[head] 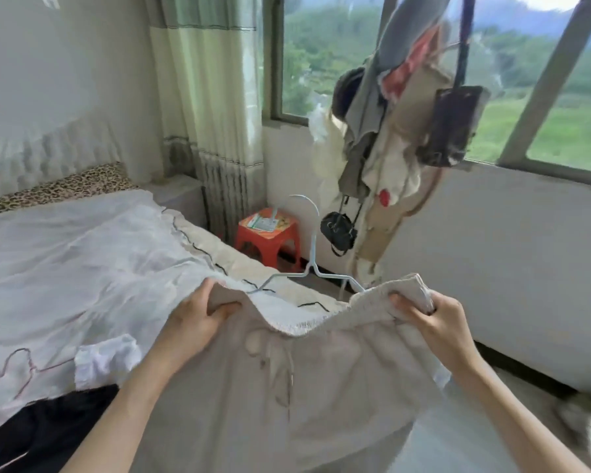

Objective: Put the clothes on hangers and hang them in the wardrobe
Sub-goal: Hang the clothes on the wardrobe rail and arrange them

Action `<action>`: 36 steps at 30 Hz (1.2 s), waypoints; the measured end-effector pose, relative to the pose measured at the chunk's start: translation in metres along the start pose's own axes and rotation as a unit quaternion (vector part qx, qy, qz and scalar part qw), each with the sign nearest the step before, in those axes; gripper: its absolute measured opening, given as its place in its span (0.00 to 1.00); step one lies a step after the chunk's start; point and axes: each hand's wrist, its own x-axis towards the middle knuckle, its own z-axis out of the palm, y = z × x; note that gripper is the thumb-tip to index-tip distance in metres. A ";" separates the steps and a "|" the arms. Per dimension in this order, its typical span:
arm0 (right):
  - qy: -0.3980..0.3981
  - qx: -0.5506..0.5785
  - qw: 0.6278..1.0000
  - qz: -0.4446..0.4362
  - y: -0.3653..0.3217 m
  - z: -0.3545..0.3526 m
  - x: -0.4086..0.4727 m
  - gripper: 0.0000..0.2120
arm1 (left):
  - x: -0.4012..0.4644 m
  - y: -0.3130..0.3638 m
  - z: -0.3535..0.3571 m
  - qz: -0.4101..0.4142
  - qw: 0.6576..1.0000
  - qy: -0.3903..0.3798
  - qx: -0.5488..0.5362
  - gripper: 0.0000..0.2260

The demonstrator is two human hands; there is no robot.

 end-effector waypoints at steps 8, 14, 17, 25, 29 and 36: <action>0.077 -0.130 0.987 0.061 0.078 -0.224 -0.054 0.27 | -0.002 0.179 0.187 0.148 0.972 -0.131 -0.124 0.07; 0.179 -0.115 0.967 0.141 0.115 -0.335 -0.131 0.27 | -0.025 0.296 0.292 0.239 0.918 -0.243 -0.201 0.07; 0.224 -0.105 0.948 0.200 0.117 -0.380 -0.173 0.18 | -0.045 0.352 0.337 0.263 0.890 -0.301 -0.220 0.07; 0.325 -0.094 0.863 0.375 0.116 -0.408 -0.287 0.17 | -0.123 0.433 0.436 0.344 0.779 -0.491 -0.185 0.16; 0.377 -0.103 0.809 0.439 0.103 -0.395 -0.322 0.11 | -0.153 0.470 0.476 0.413 0.726 -0.517 -0.185 0.13; 0.539 -0.071 0.677 0.495 0.096 -0.379 -0.368 0.11 | -0.223 0.498 0.515 0.516 0.612 -0.571 -0.181 0.22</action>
